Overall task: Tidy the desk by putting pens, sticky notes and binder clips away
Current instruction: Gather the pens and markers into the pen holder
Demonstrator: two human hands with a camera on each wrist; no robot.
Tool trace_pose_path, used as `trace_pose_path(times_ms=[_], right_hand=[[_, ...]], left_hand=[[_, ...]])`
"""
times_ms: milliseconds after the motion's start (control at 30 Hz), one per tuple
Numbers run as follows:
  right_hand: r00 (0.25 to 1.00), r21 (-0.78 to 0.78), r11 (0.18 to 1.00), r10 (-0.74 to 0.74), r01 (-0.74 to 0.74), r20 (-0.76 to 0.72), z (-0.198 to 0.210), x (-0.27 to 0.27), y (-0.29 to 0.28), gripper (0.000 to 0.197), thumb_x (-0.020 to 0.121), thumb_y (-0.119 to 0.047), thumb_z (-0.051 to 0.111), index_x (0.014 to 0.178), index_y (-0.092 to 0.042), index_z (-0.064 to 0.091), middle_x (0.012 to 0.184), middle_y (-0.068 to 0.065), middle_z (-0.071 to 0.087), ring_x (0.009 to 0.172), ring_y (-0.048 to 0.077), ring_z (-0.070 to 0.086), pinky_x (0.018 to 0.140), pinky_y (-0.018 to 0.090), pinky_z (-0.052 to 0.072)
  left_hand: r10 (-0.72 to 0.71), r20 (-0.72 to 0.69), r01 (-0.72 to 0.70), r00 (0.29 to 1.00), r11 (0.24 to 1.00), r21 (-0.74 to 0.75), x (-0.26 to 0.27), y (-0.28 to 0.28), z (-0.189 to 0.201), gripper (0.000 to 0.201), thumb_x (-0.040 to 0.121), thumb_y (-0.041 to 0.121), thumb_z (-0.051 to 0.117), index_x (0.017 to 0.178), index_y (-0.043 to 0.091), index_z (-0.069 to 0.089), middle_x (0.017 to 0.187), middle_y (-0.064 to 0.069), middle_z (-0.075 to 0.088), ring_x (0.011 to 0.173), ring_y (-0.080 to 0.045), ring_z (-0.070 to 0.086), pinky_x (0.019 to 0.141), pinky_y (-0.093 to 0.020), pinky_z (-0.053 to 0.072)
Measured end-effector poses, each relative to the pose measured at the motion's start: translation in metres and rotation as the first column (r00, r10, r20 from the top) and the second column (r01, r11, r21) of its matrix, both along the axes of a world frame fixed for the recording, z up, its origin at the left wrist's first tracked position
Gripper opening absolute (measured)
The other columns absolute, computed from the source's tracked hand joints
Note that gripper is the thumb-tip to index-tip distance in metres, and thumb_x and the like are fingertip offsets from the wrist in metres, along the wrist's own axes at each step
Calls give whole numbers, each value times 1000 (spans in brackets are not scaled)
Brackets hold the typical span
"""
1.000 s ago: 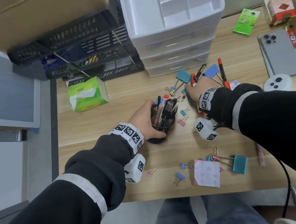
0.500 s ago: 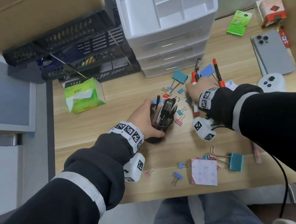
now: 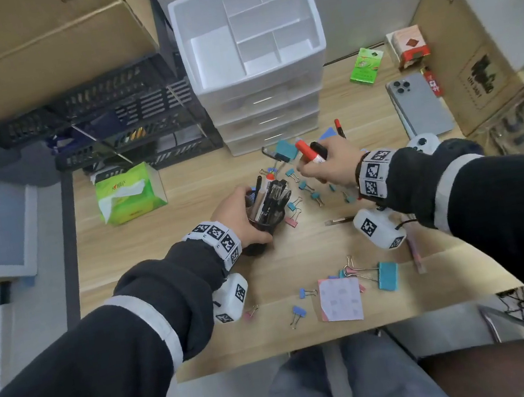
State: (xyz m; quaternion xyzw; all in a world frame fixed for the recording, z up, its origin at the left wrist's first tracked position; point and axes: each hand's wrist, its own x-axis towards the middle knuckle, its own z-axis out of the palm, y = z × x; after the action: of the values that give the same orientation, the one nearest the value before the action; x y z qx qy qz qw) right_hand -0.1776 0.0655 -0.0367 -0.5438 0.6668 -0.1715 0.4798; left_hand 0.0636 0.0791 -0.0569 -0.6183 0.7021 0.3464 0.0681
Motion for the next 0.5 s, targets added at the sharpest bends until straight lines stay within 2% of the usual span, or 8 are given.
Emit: trace_pose_path(times_ms=[67,133,233,300,400,500], right_hand=[[994,40,994,105,-104,-35,12,1,1,28,79,-35,74,90,-10,67,69,4,64,60,17,58,61,30,51],[966,95,970,232,-222,-111,22,7,3,32,75,-36,76,91,-10,68,72,5,67,63,19,62,61,30,52],[884,198,909,407,-367,-229,32,19,7,33,74,-38,76,91,-11,68,74,6,69,65,21,63,59,27,51],[828,235,864,497,-445,-259,36,29,10,33,74,-39,78,90,-13,69,70,3,67,60,16,61,53,22,48],[773,252,826,561,-504,-296,30,43,12,35,74,-43,80,89,-15,66,73,0,64,66,16,59,59,26,48],[793,200,859,511,-470,-331,23,51,11,41,72,-52,79,85,-19,58,75,0,62,70,19,61,60,28,48]], left_hand=[[-11,19,11,1000,1000,-18,0,-1,3,111,48,39,95,142,20,39,122,3,62,105,-20,62,93,-35,52],[-23,45,24,999,1000,-15,1,-1,5,113,50,36,97,143,19,37,127,1,60,110,-22,61,94,-35,51],[-55,68,57,996,998,-26,2,1,8,113,50,34,98,144,18,36,131,-1,59,115,-25,60,95,-33,49],[-56,72,59,996,998,-37,4,4,7,113,50,34,98,144,19,37,132,-1,59,115,-25,60,96,-33,49],[-52,68,55,996,998,-40,6,7,6,112,48,35,98,141,21,38,128,1,60,113,-24,61,94,-35,51],[-53,50,54,997,998,-34,6,11,5,110,47,36,98,139,22,39,126,2,61,112,-23,61,94,-37,52]])
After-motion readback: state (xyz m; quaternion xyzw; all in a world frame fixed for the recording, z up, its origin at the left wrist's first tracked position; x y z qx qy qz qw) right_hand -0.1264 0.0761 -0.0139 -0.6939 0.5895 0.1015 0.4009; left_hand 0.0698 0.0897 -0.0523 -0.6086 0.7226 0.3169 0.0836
